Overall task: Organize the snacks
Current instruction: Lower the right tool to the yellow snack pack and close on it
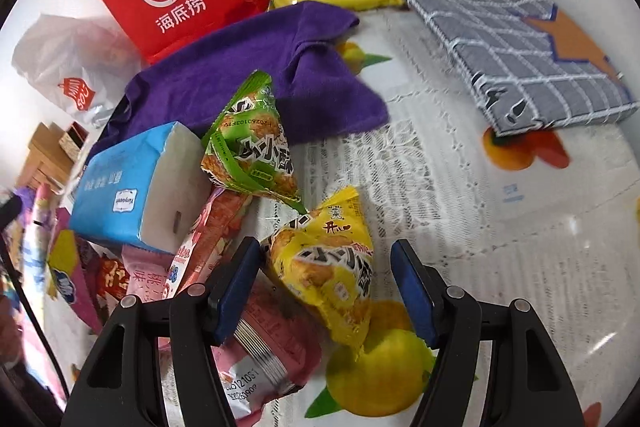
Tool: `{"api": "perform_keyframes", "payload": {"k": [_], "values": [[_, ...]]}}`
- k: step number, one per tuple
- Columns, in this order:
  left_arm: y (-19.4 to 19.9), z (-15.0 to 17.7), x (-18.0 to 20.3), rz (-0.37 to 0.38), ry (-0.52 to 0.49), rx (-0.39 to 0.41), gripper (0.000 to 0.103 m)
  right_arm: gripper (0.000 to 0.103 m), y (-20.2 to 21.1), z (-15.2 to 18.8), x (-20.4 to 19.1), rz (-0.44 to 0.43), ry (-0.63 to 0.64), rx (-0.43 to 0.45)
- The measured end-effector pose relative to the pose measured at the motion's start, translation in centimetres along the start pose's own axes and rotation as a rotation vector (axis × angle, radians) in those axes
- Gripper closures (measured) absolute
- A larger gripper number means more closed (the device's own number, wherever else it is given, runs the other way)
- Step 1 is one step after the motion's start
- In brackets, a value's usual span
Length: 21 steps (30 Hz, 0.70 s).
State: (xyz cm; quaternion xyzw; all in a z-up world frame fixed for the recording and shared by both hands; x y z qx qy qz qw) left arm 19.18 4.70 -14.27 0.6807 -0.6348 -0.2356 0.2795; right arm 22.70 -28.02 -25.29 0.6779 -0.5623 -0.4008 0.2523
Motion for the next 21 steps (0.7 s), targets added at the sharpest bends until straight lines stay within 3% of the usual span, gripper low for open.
{"api": "perform_keyframes", "payload": {"k": [1, 3, 5, 15, 18, 21], "values": [[-0.2, 0.1, -0.3, -0.005, 0.006, -0.006, 0.001, 0.036, 0.0, 0.0, 0.0, -0.005, 0.006, -0.003], [-0.4, 0.3, -0.7, -0.009, 0.011, -0.013, 0.001, 0.054, 0.1, -0.1, 0.0, -0.02, 0.009, -0.008], [-0.4, 0.5, -1.2, -0.017, 0.017, -0.019, 0.001, 0.061, 0.4, -0.3, 0.2, -0.013, 0.002, -0.007], [-0.4, 2.5, -4.0, -0.031, 0.058, -0.055, 0.001, 0.064, 4.8, -0.9, 2.1, 0.091, -0.006, 0.111], [-0.7, 3.5, -4.9, -0.066, 0.065, -0.082, 0.001, 0.064, 5.8, -0.5, 2.4, 0.106, -0.021, 0.132], [-1.5, 4.3, -5.2, -0.046, 0.095, -0.115, 0.001, 0.064, 6.6, 0.2, 2.5, 0.109, -0.032, 0.144]]}}
Point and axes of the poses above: each gripper's, at about its wrist camera, not at the fingertips, and y roughly against the way its jaws point, x to its right, z to its underside, the point moved 8 cm from there along -y, roughly the way its jaws point, and after that the axes turned 6 degrees about x, right-handed, at the moved point
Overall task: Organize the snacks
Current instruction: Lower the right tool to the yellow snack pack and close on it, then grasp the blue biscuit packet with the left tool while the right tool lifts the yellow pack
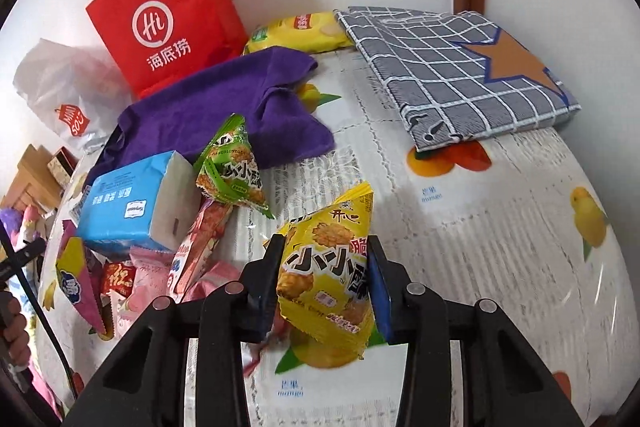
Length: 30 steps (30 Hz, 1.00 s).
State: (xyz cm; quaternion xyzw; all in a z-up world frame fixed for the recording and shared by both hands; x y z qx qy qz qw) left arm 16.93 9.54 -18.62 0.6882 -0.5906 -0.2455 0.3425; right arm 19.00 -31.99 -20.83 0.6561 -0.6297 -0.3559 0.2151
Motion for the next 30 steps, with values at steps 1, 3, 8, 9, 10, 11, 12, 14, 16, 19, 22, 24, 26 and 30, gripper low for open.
{"api": "perform_keyframes", "payload": {"k": [1, 3, 8, 9, 10, 11, 12, 14, 16, 19, 22, 24, 26, 30], "values": [[-0.2, 0.2, 0.0, 0.009, 0.005, -0.006, 0.001, 0.064, 0.3, 0.2, 0.0, 0.003, 0.0, 0.002], [-0.8, 0.4, 0.4, 0.029, 0.015, -0.018, 0.001, 0.064, 0.6, 0.6, -0.1, 0.005, 0.004, -0.001], [-2.6, 1.1, 1.0, -0.004, -0.017, -0.065, 0.003, 0.064, 1.4, 1.5, -0.7, 0.013, 0.022, -0.004], [-2.7, 1.3, 0.8, -0.016, -0.024, -0.07, 0.004, 0.064, 1.5, 1.5, -0.8, 0.012, 0.024, -0.002], [-2.8, 1.5, 0.4, -0.028, -0.027, -0.076, 0.004, 0.064, 1.7, 1.6, -0.9, 0.012, 0.026, 0.001], [-2.8, 1.7, -0.2, -0.043, -0.025, -0.077, 0.004, 0.064, 1.9, 1.6, -1.1, 0.012, 0.028, 0.005], [-2.6, 1.9, -0.8, -0.059, -0.024, -0.073, 0.004, 0.064, 2.0, 1.5, -1.2, 0.012, 0.03, 0.008], [-2.4, 2.3, -2.1, -0.086, -0.021, -0.074, 0.004, 0.064, 2.3, 1.4, -1.7, 0.01, 0.035, 0.017], [-2.1, 2.8, -3.2, -0.094, -0.013, -0.073, 0.004, 0.064, 2.6, 1.2, -2.4, -0.002, 0.046, 0.026], [-1.8, 3.5, -3.7, -0.068, 0.004, -0.08, 0.004, 0.064, 3.1, 1.1, -3.6, -0.022, 0.067, 0.044], [-2.1, 4.2, -2.7, 0.017, 0.021, -0.085, 0.004, 0.064, 3.3, 1.3, -4.7, -0.037, 0.088, 0.049], [-2.5, 4.5, -1.9, 0.045, 0.022, -0.092, 0.004, 0.064, 3.5, 1.7, -5.2, -0.042, 0.101, 0.048], [-3.2, 5.1, -1.1, 0.047, -0.001, -0.117, 0.004, 0.064, 3.7, 2.2, -5.7, -0.057, 0.105, 0.043], [-3.5, 6.0, 0.1, 0.034, -0.04, -0.112, 0.011, 0.064, 4.1, 3.7, -6.8, -0.096, 0.122, 0.037]]}}
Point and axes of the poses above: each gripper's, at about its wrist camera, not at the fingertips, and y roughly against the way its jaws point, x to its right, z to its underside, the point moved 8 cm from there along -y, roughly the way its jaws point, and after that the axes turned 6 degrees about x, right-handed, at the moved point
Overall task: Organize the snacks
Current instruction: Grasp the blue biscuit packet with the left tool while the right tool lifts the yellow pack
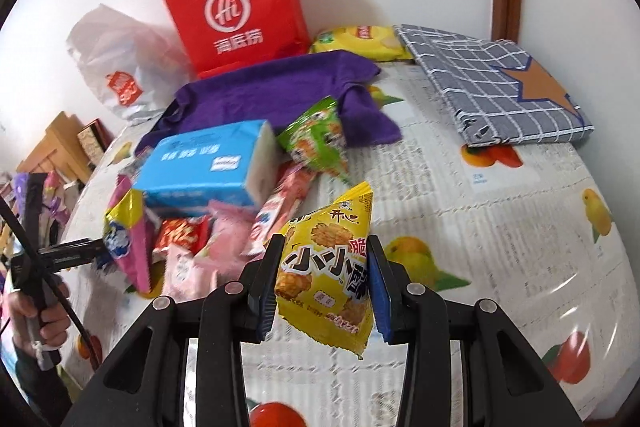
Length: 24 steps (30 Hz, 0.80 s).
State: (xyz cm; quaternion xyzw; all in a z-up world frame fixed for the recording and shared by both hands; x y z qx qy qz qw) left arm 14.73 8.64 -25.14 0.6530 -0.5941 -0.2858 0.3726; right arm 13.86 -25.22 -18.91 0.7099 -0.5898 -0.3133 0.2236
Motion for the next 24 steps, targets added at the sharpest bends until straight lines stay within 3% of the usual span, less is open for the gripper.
{"api": "perform_keyframes", "payload": {"k": [2, 8, 11, 16, 19, 21, 24], "values": [[0.3, 0.2, 0.4, 0.003, -0.021, 0.013, 0.018, 0.064, -0.1, 0.7, -0.6, -0.009, 0.013, -0.008], [1.0, 0.1, 0.7, 0.002, -0.064, 0.05, 0.063, 0.064, -0.8, 2.6, -1.9, -0.043, 0.036, -0.033], [1.4, 0.0, 0.5, 0.029, -0.038, 0.049, 0.071, 0.064, -1.0, 3.3, -2.4, -0.04, 0.058, -0.038], [1.7, 0.1, 0.2, 0.042, -0.013, 0.049, 0.071, 0.064, -0.7, 4.1, -2.7, -0.055, 0.073, -0.04], [1.2, 0.0, 0.1, 0.072, 0.028, 0.033, 0.057, 0.064, -0.7, 5.0, -2.7, -0.056, 0.079, -0.057], [1.0, -0.4, 0.3, 0.097, 0.045, 0.041, 0.035, 0.064, -0.7, 5.5, -2.7, -0.066, 0.075, -0.067], [0.5, -1.0, 0.0, 0.022, 0.041, 0.063, 0.033, 0.064, -0.8, 5.9, -2.6, -0.072, 0.073, -0.066]]}}
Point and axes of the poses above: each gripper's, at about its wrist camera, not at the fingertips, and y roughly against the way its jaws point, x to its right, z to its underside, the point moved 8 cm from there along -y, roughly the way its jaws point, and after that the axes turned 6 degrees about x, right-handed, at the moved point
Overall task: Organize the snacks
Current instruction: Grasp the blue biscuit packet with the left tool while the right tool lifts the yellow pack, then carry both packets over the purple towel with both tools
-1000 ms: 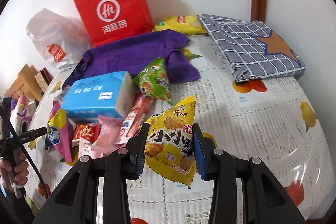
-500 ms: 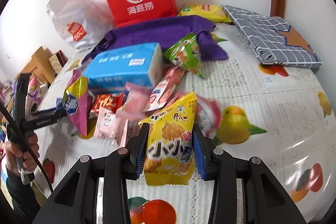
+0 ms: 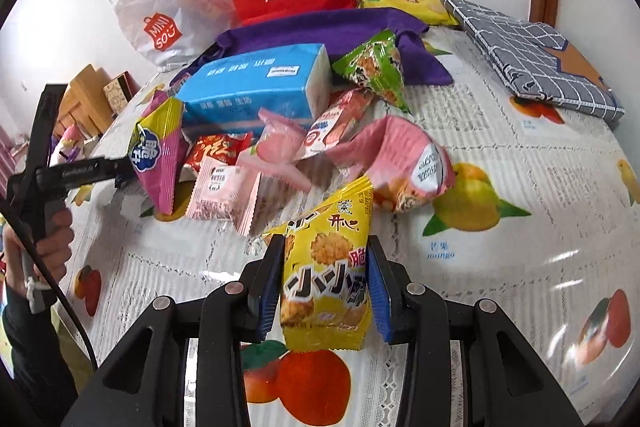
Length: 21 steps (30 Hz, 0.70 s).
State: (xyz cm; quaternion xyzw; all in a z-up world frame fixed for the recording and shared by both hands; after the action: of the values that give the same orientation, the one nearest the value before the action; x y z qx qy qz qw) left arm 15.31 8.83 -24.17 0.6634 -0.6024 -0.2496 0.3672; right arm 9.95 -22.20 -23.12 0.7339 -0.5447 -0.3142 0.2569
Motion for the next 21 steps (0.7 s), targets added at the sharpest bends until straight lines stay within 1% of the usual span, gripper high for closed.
{"api": "perform_keyframes", "payload": {"k": [2, 4, 5, 6, 8, 11, 15, 21], "values": [[-0.5, -0.1, -0.1, -0.022, -0.002, -0.002, 0.033, 0.064, -0.1, 0.0, 0.0, -0.006, -0.002, 0.004], [-0.6, -0.3, 0.1, -0.048, -0.019, 0.016, 0.044, 0.064, -0.3, 0.2, -0.1, -0.006, 0.002, 0.002], [-0.6, -0.4, 0.1, -0.07, -0.034, 0.023, 0.056, 0.063, -0.5, 0.3, -0.1, -0.006, 0.004, 0.001], [-0.5, -0.5, 0.3, -0.071, -0.051, 0.03, 0.063, 0.063, -0.6, 0.4, -0.1, -0.007, 0.003, 0.004], [-0.4, -0.5, 0.6, -0.05, -0.059, 0.027, 0.07, 0.062, -0.8, 0.6, -0.1, -0.01, 0.002, 0.005], [0.0, -0.3, 0.7, -0.049, -0.074, 0.03, 0.071, 0.062, -0.7, 0.7, 0.0, -0.015, -0.006, 0.013], [0.8, 0.0, 0.6, -0.023, -0.062, 0.022, 0.071, 0.064, -0.2, 0.8, -0.4, -0.009, 0.014, 0.01], [3.0, 0.0, 0.4, -0.014, -0.053, 0.042, 0.071, 0.064, 1.2, 0.4, -1.6, -0.02, 0.043, 0.037]]}}
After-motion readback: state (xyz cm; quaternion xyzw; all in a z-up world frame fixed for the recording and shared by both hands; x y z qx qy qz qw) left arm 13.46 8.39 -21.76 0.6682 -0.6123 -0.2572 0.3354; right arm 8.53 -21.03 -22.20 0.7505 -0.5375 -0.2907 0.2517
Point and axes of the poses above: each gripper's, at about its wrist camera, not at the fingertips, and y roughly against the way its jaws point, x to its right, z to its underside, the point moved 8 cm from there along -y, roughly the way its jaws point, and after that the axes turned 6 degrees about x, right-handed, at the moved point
